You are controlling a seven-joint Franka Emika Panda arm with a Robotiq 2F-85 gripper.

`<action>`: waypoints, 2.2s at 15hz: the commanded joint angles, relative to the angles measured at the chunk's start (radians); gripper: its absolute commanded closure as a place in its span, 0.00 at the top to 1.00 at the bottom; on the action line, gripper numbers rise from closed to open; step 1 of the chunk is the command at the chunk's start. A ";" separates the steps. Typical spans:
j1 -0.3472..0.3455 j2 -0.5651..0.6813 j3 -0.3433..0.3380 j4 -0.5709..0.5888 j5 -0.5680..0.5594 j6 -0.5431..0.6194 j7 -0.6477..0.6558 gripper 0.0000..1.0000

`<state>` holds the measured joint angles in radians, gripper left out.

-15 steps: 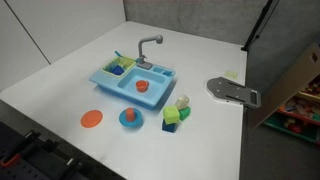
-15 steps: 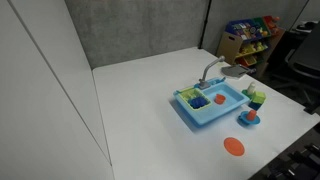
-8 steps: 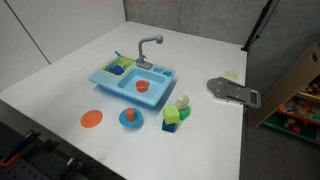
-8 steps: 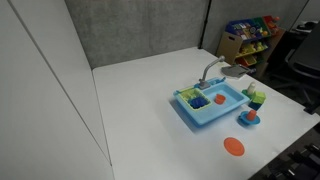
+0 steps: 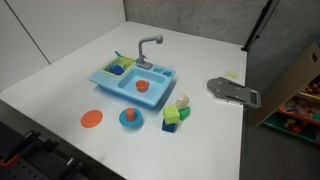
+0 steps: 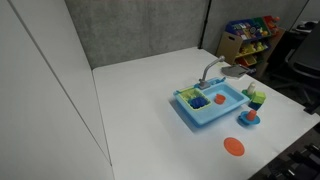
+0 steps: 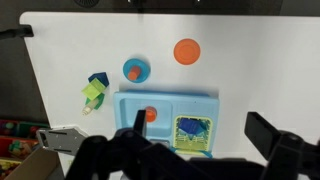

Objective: Put the white bottle in the sink

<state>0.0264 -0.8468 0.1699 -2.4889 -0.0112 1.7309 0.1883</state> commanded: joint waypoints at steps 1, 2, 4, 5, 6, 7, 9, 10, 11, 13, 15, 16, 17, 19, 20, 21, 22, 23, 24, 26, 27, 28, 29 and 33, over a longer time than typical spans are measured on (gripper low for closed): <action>-0.001 0.137 -0.034 0.096 0.012 -0.020 -0.018 1.00; -0.004 0.173 -0.040 0.113 0.012 -0.014 -0.017 1.00; -0.002 0.249 -0.057 0.148 0.019 -0.001 -0.024 1.00; 0.001 0.287 -0.066 0.166 0.022 0.006 -0.032 1.00; 0.004 0.329 -0.075 0.189 0.028 0.012 -0.041 1.00; 0.004 0.369 -0.081 0.211 0.034 0.019 -0.046 1.00; 0.003 0.451 -0.089 0.260 0.044 0.039 -0.048 1.00; 0.000 0.492 -0.088 0.283 0.040 0.054 -0.041 1.00; 0.000 0.527 -0.090 0.306 0.039 0.064 -0.038 1.00; -0.003 0.600 -0.090 0.353 0.033 0.091 -0.018 1.00; -0.007 0.668 -0.089 0.390 0.021 0.124 0.014 1.00; -0.008 0.698 -0.091 0.400 0.020 0.140 0.031 1.00; -0.009 0.723 -0.094 0.406 0.016 0.156 0.044 1.00; -0.012 0.760 -0.101 0.402 0.000 0.191 0.075 1.00; -0.015 0.778 -0.109 0.399 -0.004 0.205 0.086 1.00; -0.018 0.795 -0.117 0.398 -0.006 0.214 0.097 1.00; -0.022 0.810 -0.125 0.395 -0.010 0.223 0.106 1.00; -0.027 0.825 -0.135 0.391 -0.014 0.228 0.114 1.00; -0.032 0.839 -0.146 0.391 -0.015 0.231 0.122 1.00; -0.049 0.857 -0.171 0.387 -0.019 0.238 0.132 1.00; -0.058 0.863 -0.185 0.386 -0.021 0.240 0.135 1.00; -0.071 0.870 -0.202 0.387 -0.023 0.239 0.135 1.00; -0.084 0.876 -0.219 0.388 -0.026 0.239 0.136 1.00; -0.145 0.910 -0.291 0.404 -0.059 0.238 0.138 1.00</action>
<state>-0.0852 0.0313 -0.0833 -2.1194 -0.0432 1.9712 0.2989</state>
